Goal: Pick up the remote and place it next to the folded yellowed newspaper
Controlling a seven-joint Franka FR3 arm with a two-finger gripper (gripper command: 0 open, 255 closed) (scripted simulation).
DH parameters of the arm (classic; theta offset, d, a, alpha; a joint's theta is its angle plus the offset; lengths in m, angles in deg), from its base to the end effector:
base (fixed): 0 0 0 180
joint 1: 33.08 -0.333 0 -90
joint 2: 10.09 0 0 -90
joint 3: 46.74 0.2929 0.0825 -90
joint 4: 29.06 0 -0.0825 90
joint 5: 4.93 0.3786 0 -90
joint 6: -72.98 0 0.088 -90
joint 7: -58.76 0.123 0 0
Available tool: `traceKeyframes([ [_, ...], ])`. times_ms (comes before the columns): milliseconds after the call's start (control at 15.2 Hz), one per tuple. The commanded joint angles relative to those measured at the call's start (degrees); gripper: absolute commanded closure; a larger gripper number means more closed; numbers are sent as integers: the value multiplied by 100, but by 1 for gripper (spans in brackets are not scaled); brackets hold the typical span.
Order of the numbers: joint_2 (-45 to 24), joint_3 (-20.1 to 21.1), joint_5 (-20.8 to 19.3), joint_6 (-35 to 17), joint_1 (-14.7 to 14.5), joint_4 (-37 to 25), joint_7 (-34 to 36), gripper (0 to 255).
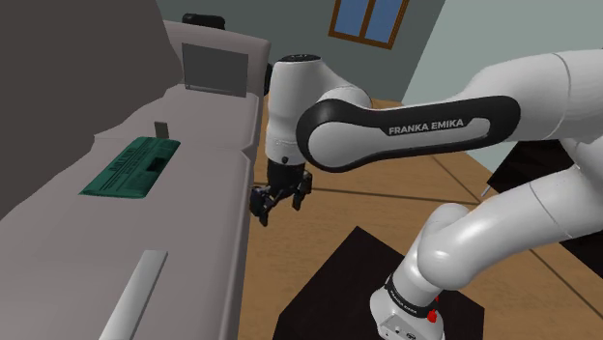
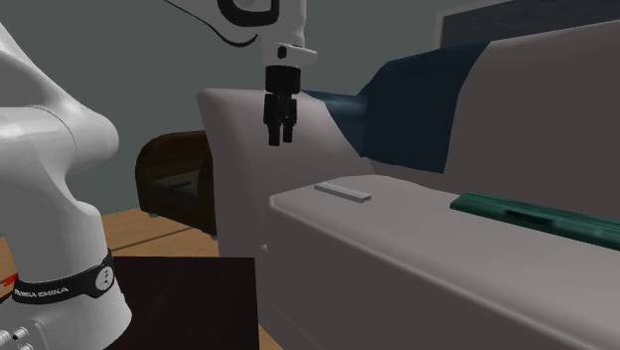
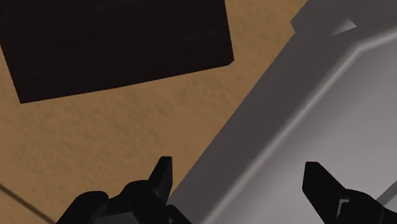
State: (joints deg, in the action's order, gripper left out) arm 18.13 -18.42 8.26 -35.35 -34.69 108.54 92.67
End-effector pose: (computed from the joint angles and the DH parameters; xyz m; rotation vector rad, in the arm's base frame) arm 0.3465 0.2256 0.4318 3.0851 -0.3213 -0.0718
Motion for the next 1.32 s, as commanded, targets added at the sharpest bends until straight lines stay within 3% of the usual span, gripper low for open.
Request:
traceKeyframes([
  [0, -365, 280, 2, -273, 55, -148, 427, 0],
  [396, -1686, 1099, -444, -1031, 289, -764, 1828, 0],
  [726, -3077, 1536, -1444, -1461, 308, -1512, 3268, 0],
  [924, -3950, 1506, -2164, -1553, 49, -2080, 4126, 0],
  [1254, -5247, 1104, -3058, -1491, -685, -3218, 5198, 0],
])
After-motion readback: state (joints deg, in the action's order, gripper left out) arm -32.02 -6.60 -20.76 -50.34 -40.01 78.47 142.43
